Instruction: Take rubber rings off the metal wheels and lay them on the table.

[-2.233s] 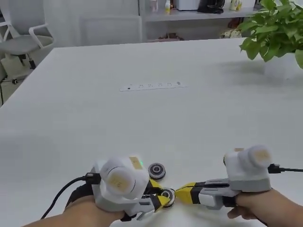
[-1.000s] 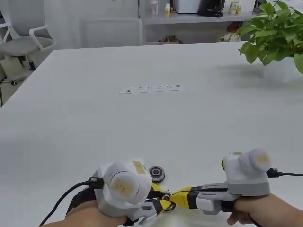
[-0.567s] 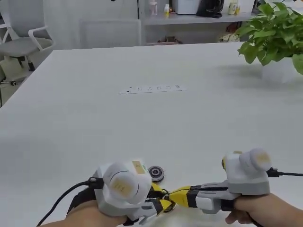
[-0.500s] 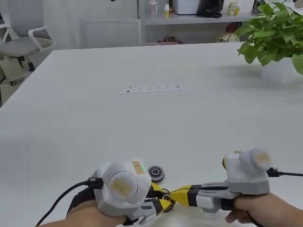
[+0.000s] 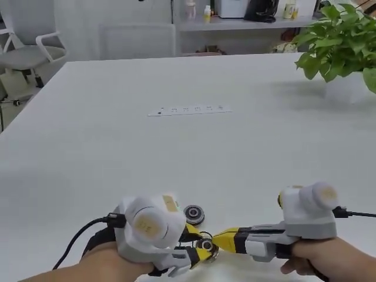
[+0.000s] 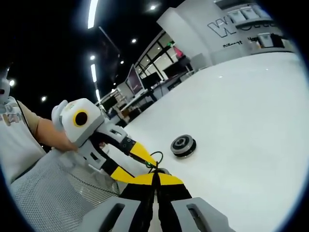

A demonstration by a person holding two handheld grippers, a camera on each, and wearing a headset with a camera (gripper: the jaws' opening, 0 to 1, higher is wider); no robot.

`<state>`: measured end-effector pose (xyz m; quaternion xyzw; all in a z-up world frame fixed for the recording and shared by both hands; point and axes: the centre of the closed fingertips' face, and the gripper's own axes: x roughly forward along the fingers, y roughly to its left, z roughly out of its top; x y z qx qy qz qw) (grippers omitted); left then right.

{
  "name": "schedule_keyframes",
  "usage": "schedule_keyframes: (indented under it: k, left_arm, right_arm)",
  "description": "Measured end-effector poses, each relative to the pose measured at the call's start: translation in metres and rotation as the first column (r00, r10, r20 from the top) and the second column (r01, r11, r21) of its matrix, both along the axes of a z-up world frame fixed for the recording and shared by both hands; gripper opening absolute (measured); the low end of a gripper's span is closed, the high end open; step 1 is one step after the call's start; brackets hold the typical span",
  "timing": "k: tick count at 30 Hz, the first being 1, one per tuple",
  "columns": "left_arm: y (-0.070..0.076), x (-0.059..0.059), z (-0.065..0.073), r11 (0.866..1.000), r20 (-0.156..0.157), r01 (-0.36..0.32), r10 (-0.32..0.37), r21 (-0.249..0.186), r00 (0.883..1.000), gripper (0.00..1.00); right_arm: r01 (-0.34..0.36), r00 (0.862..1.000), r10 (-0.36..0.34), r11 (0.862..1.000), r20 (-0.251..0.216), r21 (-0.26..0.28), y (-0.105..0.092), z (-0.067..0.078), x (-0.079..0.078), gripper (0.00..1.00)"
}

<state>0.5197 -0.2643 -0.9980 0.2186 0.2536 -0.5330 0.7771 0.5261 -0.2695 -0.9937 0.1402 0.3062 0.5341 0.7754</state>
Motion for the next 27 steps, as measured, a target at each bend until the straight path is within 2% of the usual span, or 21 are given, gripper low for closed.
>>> schedule_keyframes:
  k: [5,13,20,27]
  left_arm:
    - [0.002,-0.005,0.011,1.0,-0.013,0.007,-0.008,-0.028,1.0,0.29]
    - [0.011,-0.01,0.029,0.998,-0.005,0.007,-0.007,-0.057,1.0,0.34]
    - [0.029,-0.009,0.047,0.995,0.001,-0.031,0.032,-0.094,1.0,0.42]
    - [0.051,-0.004,0.056,0.989,-0.002,-0.085,0.085,-0.117,0.996,0.49]
  right_arm:
    - [-0.008,1.0,0.008,1.0,0.001,0.007,0.0,0.005,-0.001,0.0]
    - [-0.027,1.0,0.027,1.0,0.016,0.007,0.001,0.017,0.002,0.0]
    - [-0.043,0.999,0.043,0.999,0.03,0.005,0.005,0.026,0.008,0.0]
    - [-0.075,0.996,0.075,0.997,0.043,-0.001,0.017,0.032,0.012,0.0]
